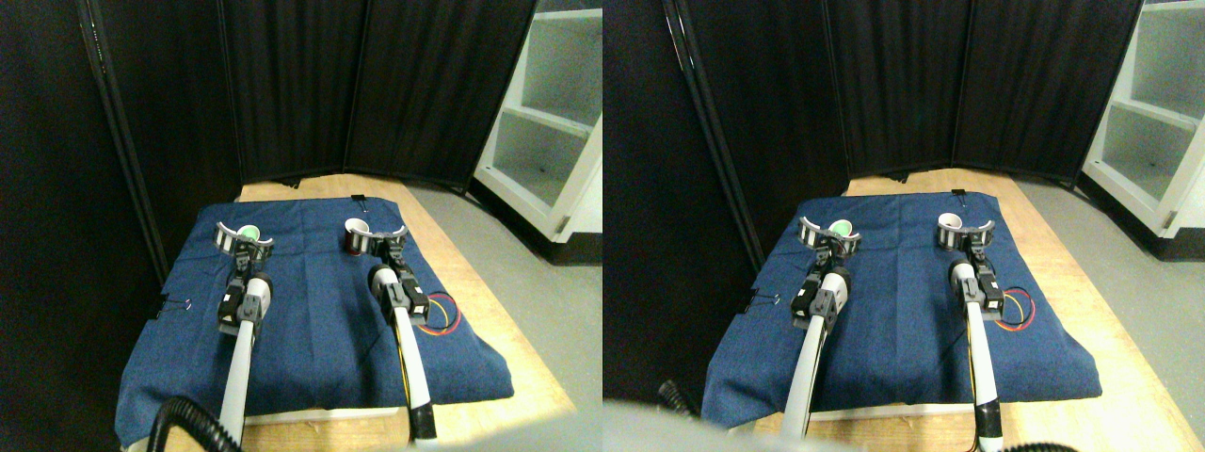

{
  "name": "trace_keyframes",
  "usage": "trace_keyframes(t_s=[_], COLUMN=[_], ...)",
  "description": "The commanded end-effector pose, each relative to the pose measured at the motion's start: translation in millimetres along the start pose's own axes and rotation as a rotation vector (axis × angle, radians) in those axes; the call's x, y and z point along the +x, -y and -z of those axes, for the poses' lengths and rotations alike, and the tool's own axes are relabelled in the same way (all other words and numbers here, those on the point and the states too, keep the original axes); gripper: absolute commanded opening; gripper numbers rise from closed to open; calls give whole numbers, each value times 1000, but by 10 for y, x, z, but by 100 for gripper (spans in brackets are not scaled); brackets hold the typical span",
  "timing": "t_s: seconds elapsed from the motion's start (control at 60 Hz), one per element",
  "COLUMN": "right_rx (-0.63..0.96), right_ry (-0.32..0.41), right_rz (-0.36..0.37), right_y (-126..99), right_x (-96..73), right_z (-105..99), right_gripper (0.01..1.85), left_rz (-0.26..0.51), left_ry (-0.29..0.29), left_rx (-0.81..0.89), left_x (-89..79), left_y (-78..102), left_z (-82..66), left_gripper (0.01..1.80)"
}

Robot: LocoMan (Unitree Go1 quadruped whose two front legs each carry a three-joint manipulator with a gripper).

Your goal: Pour (bimanual)

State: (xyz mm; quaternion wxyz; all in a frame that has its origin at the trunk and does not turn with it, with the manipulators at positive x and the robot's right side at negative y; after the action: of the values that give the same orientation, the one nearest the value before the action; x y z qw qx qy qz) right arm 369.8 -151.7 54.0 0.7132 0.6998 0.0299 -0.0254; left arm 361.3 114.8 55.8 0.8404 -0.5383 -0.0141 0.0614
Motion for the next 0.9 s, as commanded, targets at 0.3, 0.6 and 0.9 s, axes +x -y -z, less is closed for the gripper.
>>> trace_keyframes(t_s=[0.3, 0.6, 0.9], right_rx=[-34, -54, -51], right_ry=[100, 154, 142], right_rz=[-119, -147, -143], right_y=[-232, -268, -248], right_x=[-118, -160, -180], right_z=[52, 82, 74], right_gripper=[33, 33, 33], left_rz=[134, 222, 253], left_ry=[18, 117, 140], left_rx=[70, 103, 123], left_x=[-76, -63, -27], left_y=[195, 216, 196], left_z=[-139, -77, -27], left_gripper=[91, 96, 77])
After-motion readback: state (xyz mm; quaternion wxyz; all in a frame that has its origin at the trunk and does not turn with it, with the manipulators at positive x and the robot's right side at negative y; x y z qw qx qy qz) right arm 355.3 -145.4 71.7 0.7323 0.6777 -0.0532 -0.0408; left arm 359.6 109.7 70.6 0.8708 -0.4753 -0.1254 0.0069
